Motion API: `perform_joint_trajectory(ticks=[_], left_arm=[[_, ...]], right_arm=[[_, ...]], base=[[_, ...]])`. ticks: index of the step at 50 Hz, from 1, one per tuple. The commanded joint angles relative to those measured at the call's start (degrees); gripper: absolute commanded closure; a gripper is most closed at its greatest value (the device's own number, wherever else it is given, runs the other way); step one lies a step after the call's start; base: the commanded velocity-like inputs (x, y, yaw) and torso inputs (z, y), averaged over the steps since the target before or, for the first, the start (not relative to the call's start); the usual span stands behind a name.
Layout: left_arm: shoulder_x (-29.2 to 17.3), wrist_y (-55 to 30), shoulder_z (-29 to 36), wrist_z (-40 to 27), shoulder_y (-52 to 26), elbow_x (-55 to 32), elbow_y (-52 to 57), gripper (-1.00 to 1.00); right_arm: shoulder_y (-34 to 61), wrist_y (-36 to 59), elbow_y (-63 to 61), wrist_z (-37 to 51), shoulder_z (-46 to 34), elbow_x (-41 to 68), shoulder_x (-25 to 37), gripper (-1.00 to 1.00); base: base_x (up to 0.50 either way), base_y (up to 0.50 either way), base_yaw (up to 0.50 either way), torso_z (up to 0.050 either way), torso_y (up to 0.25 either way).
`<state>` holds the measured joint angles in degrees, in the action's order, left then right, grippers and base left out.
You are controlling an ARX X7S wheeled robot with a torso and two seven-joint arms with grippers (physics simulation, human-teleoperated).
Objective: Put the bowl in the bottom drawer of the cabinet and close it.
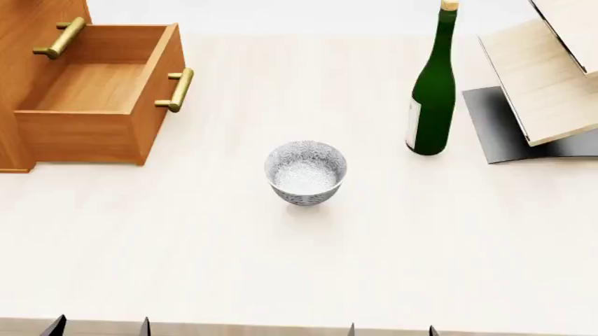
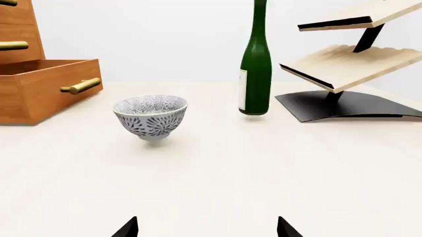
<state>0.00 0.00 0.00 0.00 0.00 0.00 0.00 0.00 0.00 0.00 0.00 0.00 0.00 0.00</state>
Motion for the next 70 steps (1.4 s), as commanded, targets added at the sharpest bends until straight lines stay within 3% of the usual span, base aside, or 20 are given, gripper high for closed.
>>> perform_joint_trajectory(ticks=[1, 16, 26, 37, 46, 56, 70], left_arm=[[-0.92, 0.03, 1.09, -1.07, -0.21, -0.79, -0.40, -1.00], [-2.91, -0.60, 2.89, -4.18, -0.41, -3.72, 0.39, -1.00], [-5.13, -9.10, 2.78, -6.14, 5.61, -5.91, 20.38, -1.00], [-7.24, -4.77, 2.06, -6.58, 16.89, -6.95, 31.27, -1.00], [-7.24, 5.13, 1.04, -6.76, 21.80, -7.16, 24.36, -1.00], [-7.63, 6.55, 1.89, -7.28, 21.64, -6.58, 18.83, -1.00], [-8.42, 7.80, 2.49, -7.48, 21.95, -7.92, 18.88, -1.00]], right_arm=[[-0.04, 0.07, -0.19, 1.08, -1.11, 1.00, 0.88, -1.00], [-0.06, 0.33, -0.94, 4.07, -3.14, 3.85, 2.98, -1.00], [0.18, 5.19, -4.88, 5.58, -3.16, 6.72, 3.43, -1.00], [4.24, 25.16, -22.67, 8.85, -3.08, 9.44, 6.07, -1.00], [10.02, 43.63, -39.96, 11.04, -2.60, 13.39, 7.76, -1.00], [22.70, 66.08, -53.28, 13.69, 5.04, 22.14, 6.22, -1.00], [28.46, 69.79, -53.93, 14.14, 6.85, 25.07, 6.39, -1.00]], base=[[0.00, 0.00, 0.00, 0.000, 0.000], [0.00, 0.00, 0.00, 0.000, 0.000], [0.00, 0.00, 0.00, 0.000, 0.000], [0.00, 0.00, 0.00, 0.000, 0.000], [0.00, 0.00, 0.00, 0.000, 0.000], [0.00, 0.00, 0.00, 0.000, 0.000], [0.00, 0.00, 0.00, 0.000, 0.000]])
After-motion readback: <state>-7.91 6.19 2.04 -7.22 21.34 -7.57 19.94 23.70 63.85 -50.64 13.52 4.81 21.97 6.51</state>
